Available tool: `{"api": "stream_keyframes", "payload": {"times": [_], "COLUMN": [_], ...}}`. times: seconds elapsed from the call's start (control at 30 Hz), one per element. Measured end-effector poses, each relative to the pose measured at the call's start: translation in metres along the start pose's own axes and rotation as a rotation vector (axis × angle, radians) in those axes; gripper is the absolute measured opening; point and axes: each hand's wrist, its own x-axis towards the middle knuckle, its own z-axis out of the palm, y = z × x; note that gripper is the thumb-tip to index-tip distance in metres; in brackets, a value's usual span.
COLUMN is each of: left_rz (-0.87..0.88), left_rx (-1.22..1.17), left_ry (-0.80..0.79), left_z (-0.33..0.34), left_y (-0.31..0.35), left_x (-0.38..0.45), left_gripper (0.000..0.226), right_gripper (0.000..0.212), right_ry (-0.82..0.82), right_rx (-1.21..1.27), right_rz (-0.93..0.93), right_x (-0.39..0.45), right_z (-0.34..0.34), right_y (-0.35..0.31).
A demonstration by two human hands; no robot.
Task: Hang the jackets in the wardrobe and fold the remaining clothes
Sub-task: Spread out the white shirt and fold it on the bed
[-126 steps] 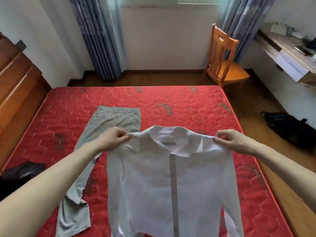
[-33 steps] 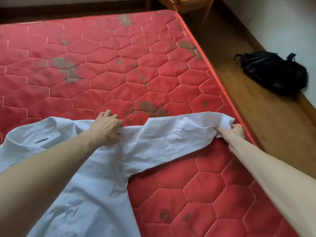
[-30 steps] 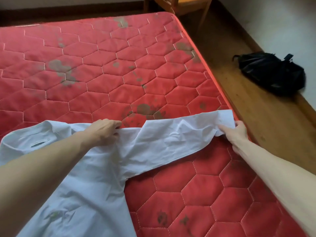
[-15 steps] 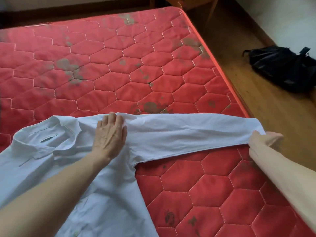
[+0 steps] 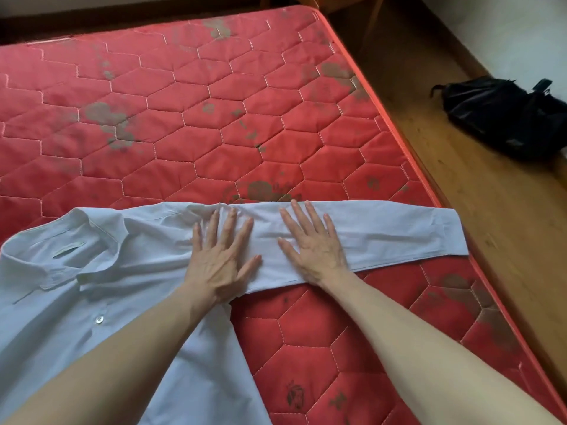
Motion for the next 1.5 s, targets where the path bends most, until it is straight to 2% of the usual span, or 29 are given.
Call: {"api": "stream_keyframes", "payload": {"times": [0.2,0.3,0.5,0.57,0.73,0.83,0.9,1.0,1.07,1.1,1.17,1.33,1.4,1.5], "left_rz": [-0.016,-0.025,-0.079,-0.052,0.086,0.12,-0.039,-0.338,-0.328,-0.279,-0.198,-0.138,-0.148,-0.244], "left_rx": [-0.035,-0.008,-0.057,-0.098,-0.139,-0.018,0.017,-0.098,-0.097,-0.076,-0.063,-0.165,-0.276,-0.57], "left_ry": [0.097,0.112,0.065,0.01,-0.048,0.059,0.098,-0.026,-0.115,-0.15,-0.23,-0.395,-0.374,-0.164], "left_z": [0.019,0.024,0.023,0.02,0.006,0.008,0.009,0.011,0.016,0.017,0.014,-0.009,-0.023,-0.044], "left_y": [0.012,0.02,0.05,0.056,0.038,0.022,0.013,0.01,0.012,0.014,0.02,0.036,0.038,0.039], "left_x": [-0.01,-0.011,-0.006,-0.005,-0.022,-0.055,-0.076,-0.103,-0.118,-0.123,-0.134,-0.155,-0.157,-0.155], "left_gripper": [0.08,0.08,0.079,0.08,0.08,0.075,0.075,0.089,0.097,0.098,0.1,0.092,0.087,0.074], "right_gripper": [0.067,0.068,0.085,0.085,0.048,0.066,0.067,0.045,0.012,0.014,0.032,0.045,0.045,0.044], "right_ry": [0.126,0.151,0.273,0.297,0.439,0.513,0.479,0.478,0.547,0.586,0.627,0.581,0.547,0.503], "right_rx": [-0.014,0.041,0.241,0.286,0.458,0.825,0.96,1.007,1.014,1.006,0.985,0.724,0.649,0.621], "right_rz": [0.49,0.661,0.996,1.035,1.031,1.153,1.198,1.124,1.039,0.991,0.879,0.647,0.563,0.435], "right_x": [-0.026,-0.056,-0.091,-0.097,-0.098,-0.092,-0.086,-0.078,-0.079,-0.078,-0.079,-0.079,-0.075,-0.068], "right_z": [-0.021,-0.034,-0.042,-0.052,-0.062,-0.075,-0.084,-0.084,-0.088,-0.09,-0.096,-0.121,-0.128,-0.134], "right_y": [0.117,0.174,0.205,0.204,0.197,0.192,0.191,0.188,0.171,0.163,0.143,0.079,0.046,-0.017]}}
